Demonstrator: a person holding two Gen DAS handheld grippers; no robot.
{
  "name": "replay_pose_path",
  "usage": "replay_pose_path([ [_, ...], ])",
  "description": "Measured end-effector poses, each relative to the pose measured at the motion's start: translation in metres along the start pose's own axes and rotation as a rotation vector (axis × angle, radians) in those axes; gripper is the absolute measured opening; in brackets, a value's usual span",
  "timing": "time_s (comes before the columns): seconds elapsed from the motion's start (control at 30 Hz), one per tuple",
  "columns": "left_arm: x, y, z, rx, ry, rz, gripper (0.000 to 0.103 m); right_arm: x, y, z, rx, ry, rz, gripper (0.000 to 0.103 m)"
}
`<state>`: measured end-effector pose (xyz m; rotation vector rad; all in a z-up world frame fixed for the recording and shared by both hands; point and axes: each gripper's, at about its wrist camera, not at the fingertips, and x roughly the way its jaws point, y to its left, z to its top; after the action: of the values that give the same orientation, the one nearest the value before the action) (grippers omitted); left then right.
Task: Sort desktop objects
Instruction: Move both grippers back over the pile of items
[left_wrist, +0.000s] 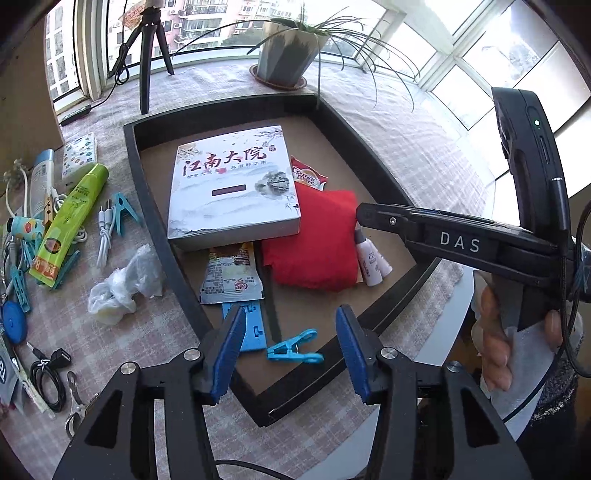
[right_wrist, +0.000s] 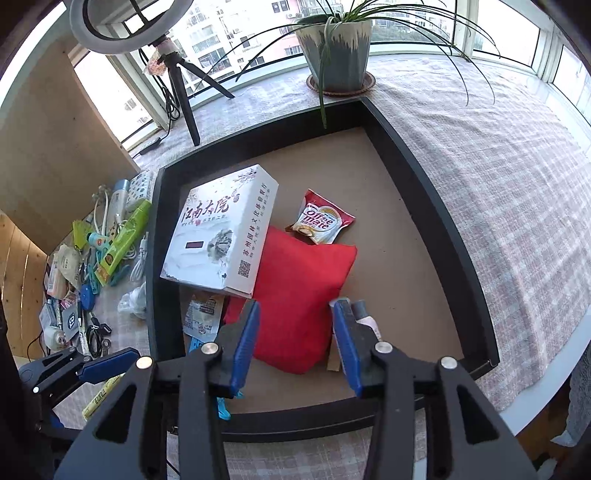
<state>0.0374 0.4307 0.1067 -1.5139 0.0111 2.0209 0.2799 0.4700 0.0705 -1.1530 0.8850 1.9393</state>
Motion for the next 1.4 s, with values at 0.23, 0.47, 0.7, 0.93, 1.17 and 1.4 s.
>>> replay_pose_path([
  [0.23, -0.024, 0.043, -0.011, -0.116, -0.042, 0.054, 0.048, -0.006, 0.044, 0.001, -0.09, 0.013, 0.026, 0.041],
  [0.47, -0.067, 0.124, -0.036, -0.269, -0.086, 0.119, 0.048, -0.017, 0.105, 0.0, -0.157, -0.001, 0.088, 0.04],
  [0.7, -0.109, 0.22, -0.075, -0.459, -0.141, 0.209, 0.048, -0.01, 0.19, 0.006, -0.291, -0.001, 0.181, 0.041],
  [0.93, -0.121, 0.3, -0.111, -0.586, -0.144, 0.268, 0.048, 0.029, 0.281, -0.004, -0.447, 0.055, 0.2, 0.041],
  [1.17, -0.11, 0.34, -0.121, -0.656, -0.121, 0.247, 0.047, 0.074, 0.347, -0.007, -0.531, 0.139, 0.227, 0.042],
  [1.4, -0.097, 0.348, -0.123, -0.737, -0.11, 0.247, 0.047, 0.112, 0.36, -0.005, -0.527, 0.236, 0.232, 0.046],
])
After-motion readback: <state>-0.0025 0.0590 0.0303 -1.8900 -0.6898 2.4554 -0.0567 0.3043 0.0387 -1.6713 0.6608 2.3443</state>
